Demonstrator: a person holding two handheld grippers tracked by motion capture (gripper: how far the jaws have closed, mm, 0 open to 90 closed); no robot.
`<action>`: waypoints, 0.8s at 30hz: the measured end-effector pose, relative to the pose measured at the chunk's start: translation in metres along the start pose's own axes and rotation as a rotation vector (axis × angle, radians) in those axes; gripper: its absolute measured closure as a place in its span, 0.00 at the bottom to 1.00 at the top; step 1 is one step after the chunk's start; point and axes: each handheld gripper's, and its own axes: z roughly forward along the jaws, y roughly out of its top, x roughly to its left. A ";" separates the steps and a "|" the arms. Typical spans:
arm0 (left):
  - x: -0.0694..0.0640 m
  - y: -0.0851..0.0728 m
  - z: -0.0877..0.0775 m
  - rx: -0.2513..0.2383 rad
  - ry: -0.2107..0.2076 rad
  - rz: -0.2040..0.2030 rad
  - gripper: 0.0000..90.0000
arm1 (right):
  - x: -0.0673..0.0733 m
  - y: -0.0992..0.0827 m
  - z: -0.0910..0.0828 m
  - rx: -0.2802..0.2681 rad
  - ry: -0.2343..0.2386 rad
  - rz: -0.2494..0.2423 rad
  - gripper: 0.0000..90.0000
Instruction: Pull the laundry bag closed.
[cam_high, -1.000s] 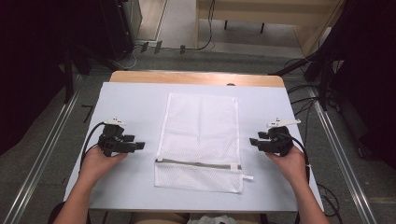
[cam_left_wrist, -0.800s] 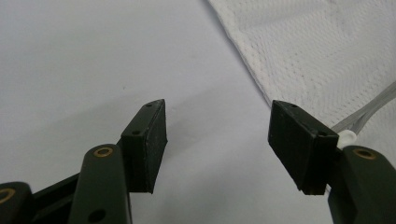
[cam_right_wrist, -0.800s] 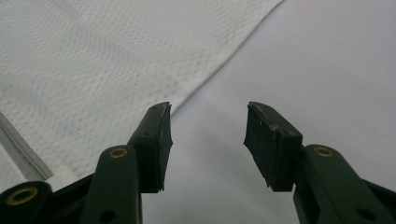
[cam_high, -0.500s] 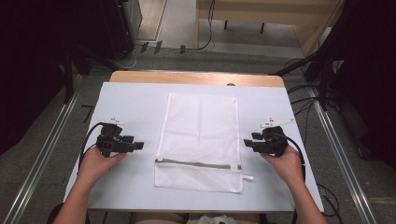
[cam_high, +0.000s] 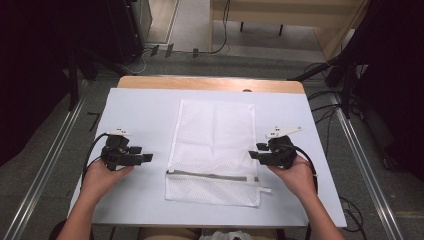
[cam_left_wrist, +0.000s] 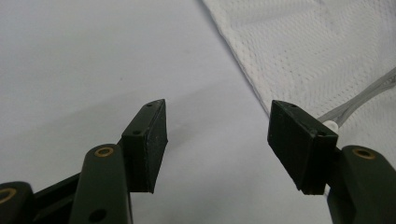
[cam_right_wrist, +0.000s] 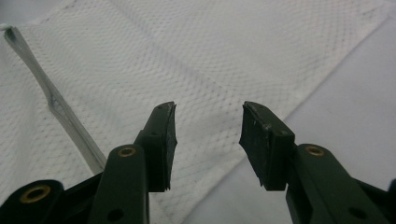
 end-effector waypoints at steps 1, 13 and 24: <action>0.000 0.000 -0.001 -0.001 -0.003 0.005 0.42 | 0.005 0.002 0.001 0.000 0.007 -0.009 0.63; -0.002 -0.003 -0.004 -0.010 -0.008 0.021 0.44 | 0.028 0.016 0.003 -0.015 0.042 -0.027 0.68; -0.001 -0.003 -0.003 -0.025 -0.006 0.021 0.43 | 0.065 0.032 0.023 0.018 0.107 -0.091 0.68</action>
